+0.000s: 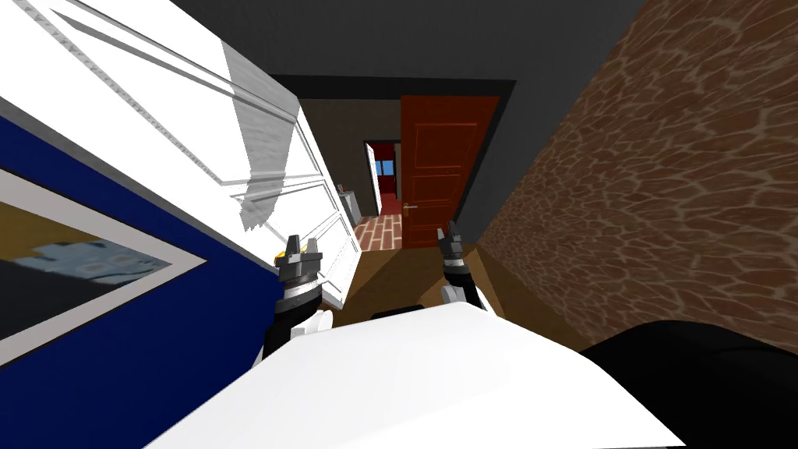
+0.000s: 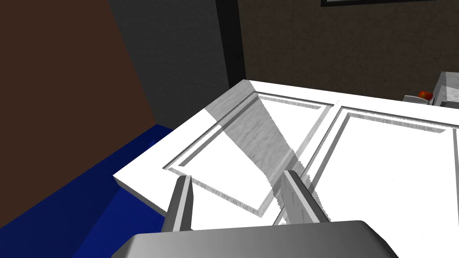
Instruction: Pull the door open
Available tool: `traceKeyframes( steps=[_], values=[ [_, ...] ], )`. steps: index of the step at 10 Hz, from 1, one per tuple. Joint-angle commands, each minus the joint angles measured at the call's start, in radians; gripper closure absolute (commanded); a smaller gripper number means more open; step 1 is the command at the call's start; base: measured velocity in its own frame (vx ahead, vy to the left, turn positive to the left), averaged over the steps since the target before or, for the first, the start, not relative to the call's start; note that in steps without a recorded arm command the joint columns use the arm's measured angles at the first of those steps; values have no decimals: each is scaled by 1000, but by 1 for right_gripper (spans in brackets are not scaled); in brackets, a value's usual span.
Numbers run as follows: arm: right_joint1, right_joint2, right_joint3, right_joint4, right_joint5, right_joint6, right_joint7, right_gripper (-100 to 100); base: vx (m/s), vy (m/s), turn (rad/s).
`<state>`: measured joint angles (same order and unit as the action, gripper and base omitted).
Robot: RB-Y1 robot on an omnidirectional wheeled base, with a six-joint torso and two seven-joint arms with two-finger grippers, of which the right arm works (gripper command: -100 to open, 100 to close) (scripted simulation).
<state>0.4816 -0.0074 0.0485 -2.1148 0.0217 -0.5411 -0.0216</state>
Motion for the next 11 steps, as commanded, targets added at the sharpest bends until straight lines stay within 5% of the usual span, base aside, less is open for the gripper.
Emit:
traceKeyframes(
  steps=[1,8,11],
  values=[
    [-25,-19,-10,38,-15,19,0,-100,165,-18,30],
    [-82,-57,-28,148,-50,49,1,-100,113,-1,21],
    [-127,-85,-42,235,-77,74,3,-100,136,4,33]
  ],
)
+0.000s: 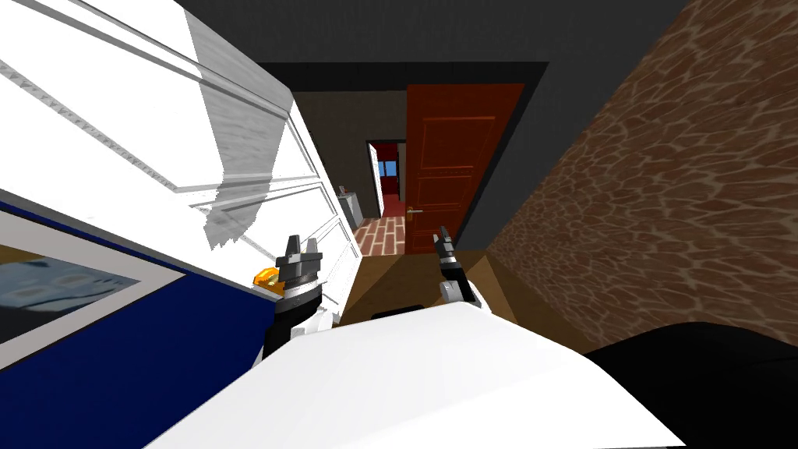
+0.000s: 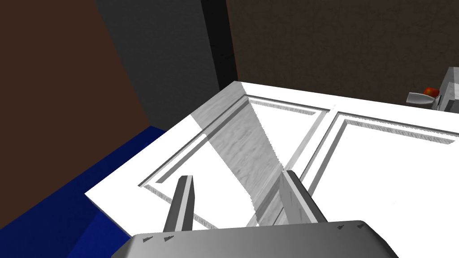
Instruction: Pull the door open
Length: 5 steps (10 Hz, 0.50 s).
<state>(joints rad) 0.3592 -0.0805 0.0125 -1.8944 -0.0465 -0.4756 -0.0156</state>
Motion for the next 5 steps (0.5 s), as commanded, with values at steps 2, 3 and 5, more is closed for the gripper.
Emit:
traceKeyframes(
  steps=[2,3,5],
  values=[
    [-23,-23,-12,51,-21,19,-3,-100,142,-3,29],
    [-33,-28,-15,70,-27,24,-2,-100,115,-21,29],
    [-52,-38,-21,107,-38,35,-2,-100,104,-1,22]
  ],
)
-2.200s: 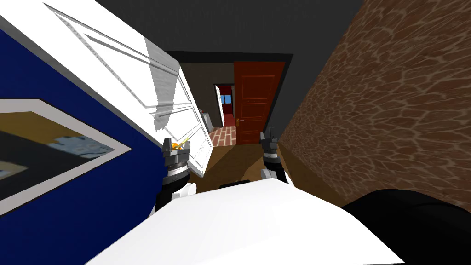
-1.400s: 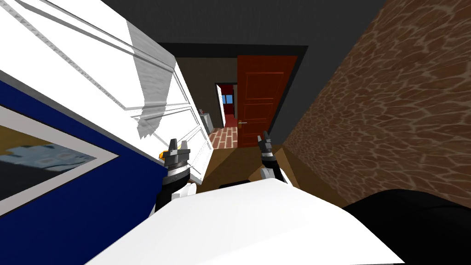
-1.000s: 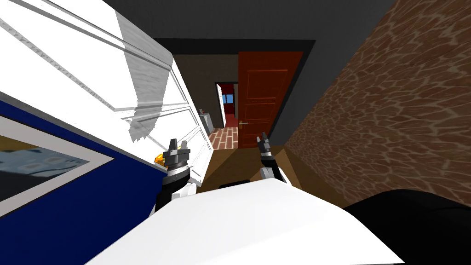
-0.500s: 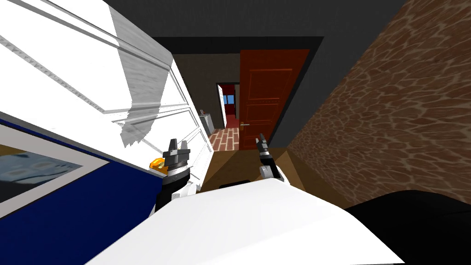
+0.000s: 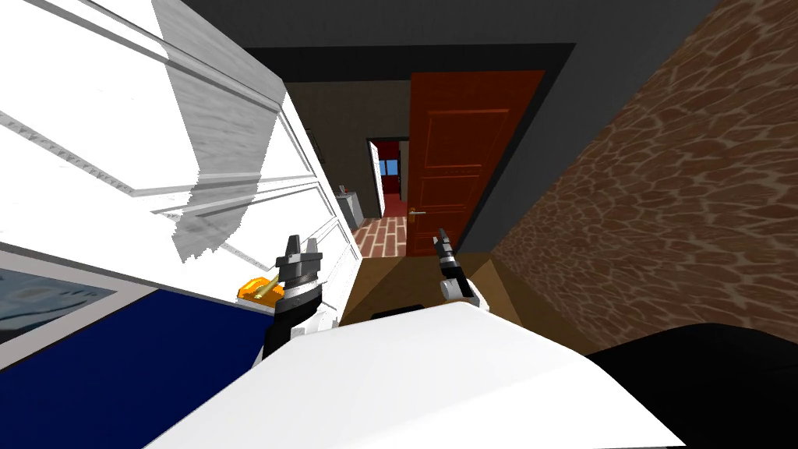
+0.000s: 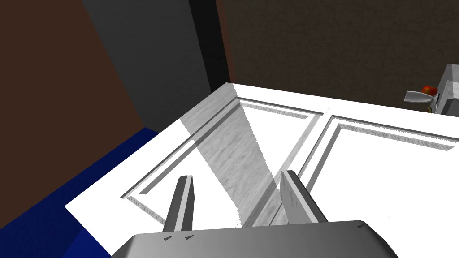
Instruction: Pull the door open
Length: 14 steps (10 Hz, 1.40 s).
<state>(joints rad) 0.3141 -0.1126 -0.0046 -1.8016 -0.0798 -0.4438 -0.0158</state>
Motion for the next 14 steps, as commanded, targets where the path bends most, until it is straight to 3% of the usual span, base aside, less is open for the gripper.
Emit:
traceKeyframes(
  steps=[1,5,9,14],
  values=[
    [-17,-11,-7,33,-11,8,-1,-100,82,2,29],
    [-56,-31,-19,108,-35,29,0,-100,100,5,23],
    [-121,-63,-40,234,-75,65,2,-100,158,-9,40],
    [-172,-86,-56,332,-106,92,4,-100,121,-5,24]
  ],
)
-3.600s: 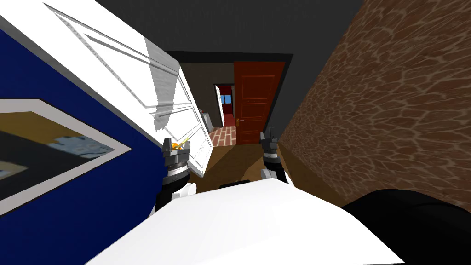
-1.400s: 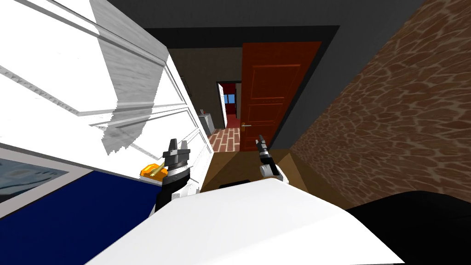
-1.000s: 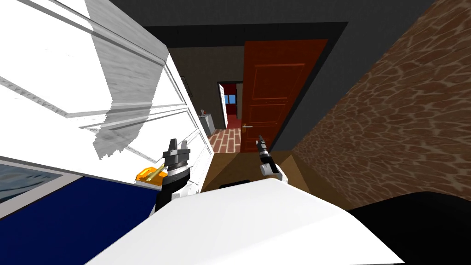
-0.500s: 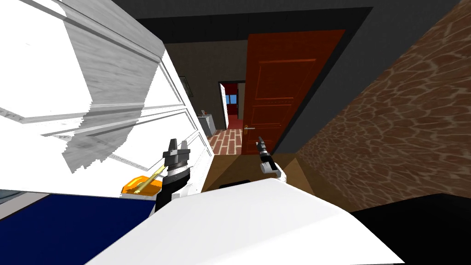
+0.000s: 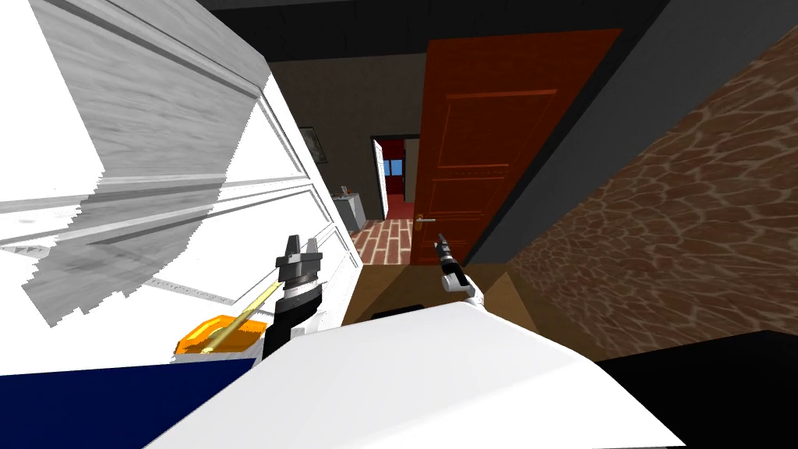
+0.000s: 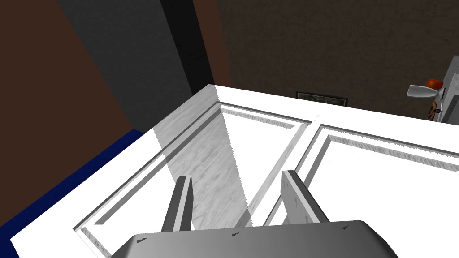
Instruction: Pull the door open
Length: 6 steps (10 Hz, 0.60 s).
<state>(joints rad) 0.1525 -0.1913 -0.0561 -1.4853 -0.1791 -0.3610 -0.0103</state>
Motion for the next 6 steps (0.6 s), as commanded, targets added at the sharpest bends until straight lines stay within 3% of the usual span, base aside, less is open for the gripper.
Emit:
traceKeyframes(
  steps=[1,3,6],
  values=[
    [-18,-11,-7,31,-12,14,-1,-100,130,-2,27],
    [-47,-23,-16,85,-29,29,0,-100,162,-21,34],
    [-71,-33,-23,131,-44,42,0,-100,147,-5,22]
  ],
)
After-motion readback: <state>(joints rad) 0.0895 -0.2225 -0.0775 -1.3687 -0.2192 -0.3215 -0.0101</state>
